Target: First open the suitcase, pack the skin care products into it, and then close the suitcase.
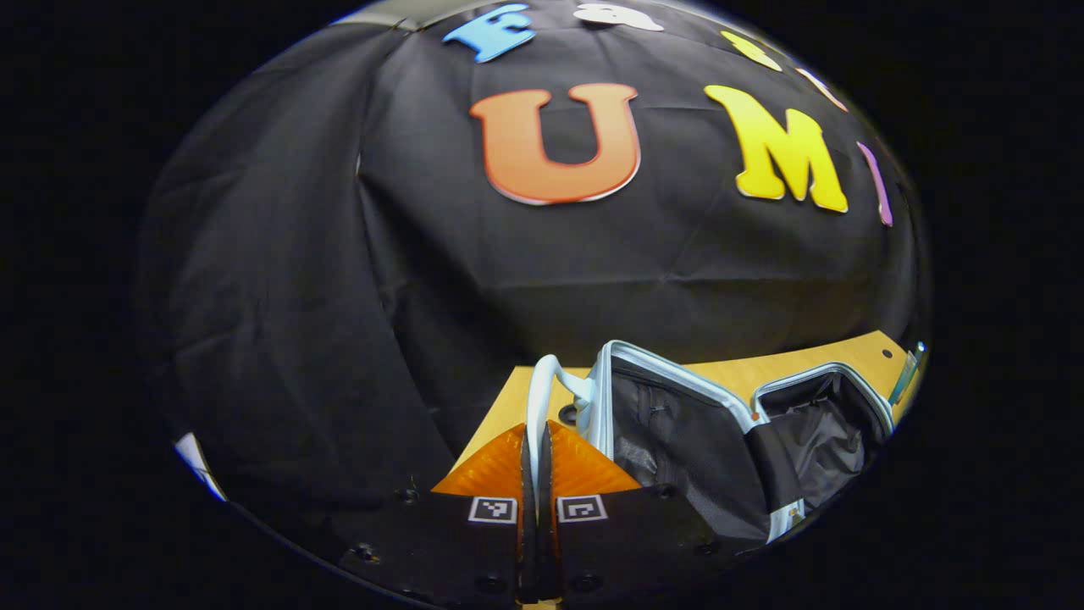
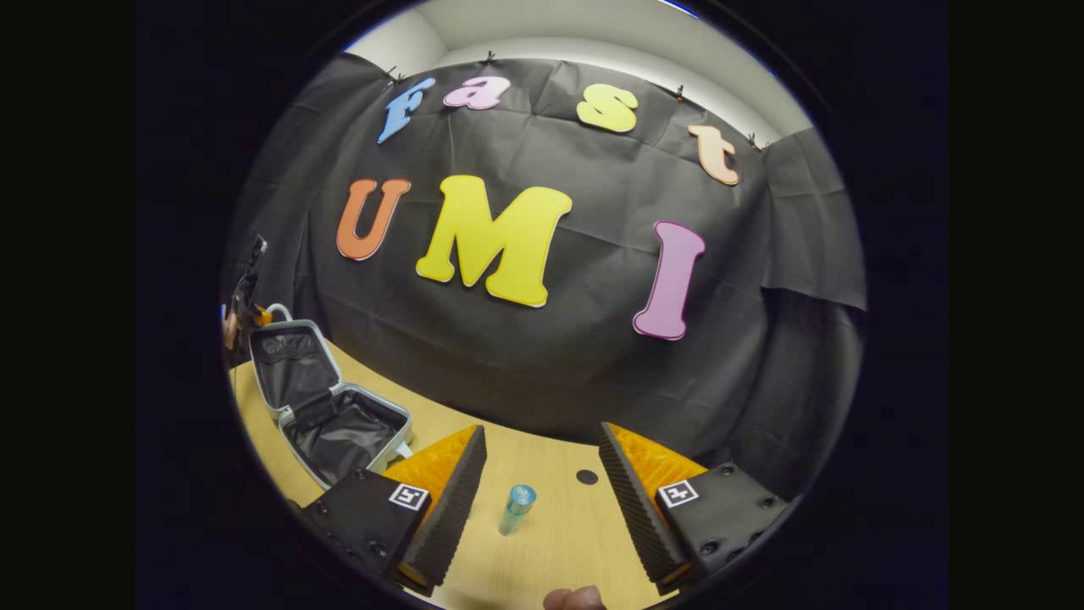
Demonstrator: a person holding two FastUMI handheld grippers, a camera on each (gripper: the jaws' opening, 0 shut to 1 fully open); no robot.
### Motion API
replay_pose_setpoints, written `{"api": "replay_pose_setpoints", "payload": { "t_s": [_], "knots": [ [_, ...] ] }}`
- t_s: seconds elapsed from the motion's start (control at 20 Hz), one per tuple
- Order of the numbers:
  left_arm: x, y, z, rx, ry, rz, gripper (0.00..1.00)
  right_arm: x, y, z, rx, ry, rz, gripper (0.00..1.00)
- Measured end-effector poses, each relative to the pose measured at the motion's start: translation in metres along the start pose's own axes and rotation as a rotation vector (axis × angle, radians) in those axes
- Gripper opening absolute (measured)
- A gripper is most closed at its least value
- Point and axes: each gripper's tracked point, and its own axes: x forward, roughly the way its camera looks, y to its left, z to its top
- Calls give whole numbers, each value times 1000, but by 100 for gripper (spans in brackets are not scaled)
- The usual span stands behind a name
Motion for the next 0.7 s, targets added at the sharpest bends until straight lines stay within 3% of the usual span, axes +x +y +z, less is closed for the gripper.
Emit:
{"api": "replay_pose_setpoints", "payload": {
  "t_s": [0.15,0.35,0.5,0.6,0.65,0.7],
  "knots": [
    [19,4,-48,-120,73,-40,4,9,8,-6,18,35,1,80],
    [36,-3,-73,-156,144,-72,4,10,20,-13,2,56,25,80],
    [40,-11,-81,-158,156,-67,6,11,25,-12,9,58,40,80],
    [41,-1,-84,-144,156,-31,13,10,26,-12,8,52,45,80],
    [39,5,-82,-130,154,-5,24,10,24,-13,7,51,44,80],
    [36,12,-79,-131,145,13,17,10,21,-15,12,55,39,80]
  ]
}}
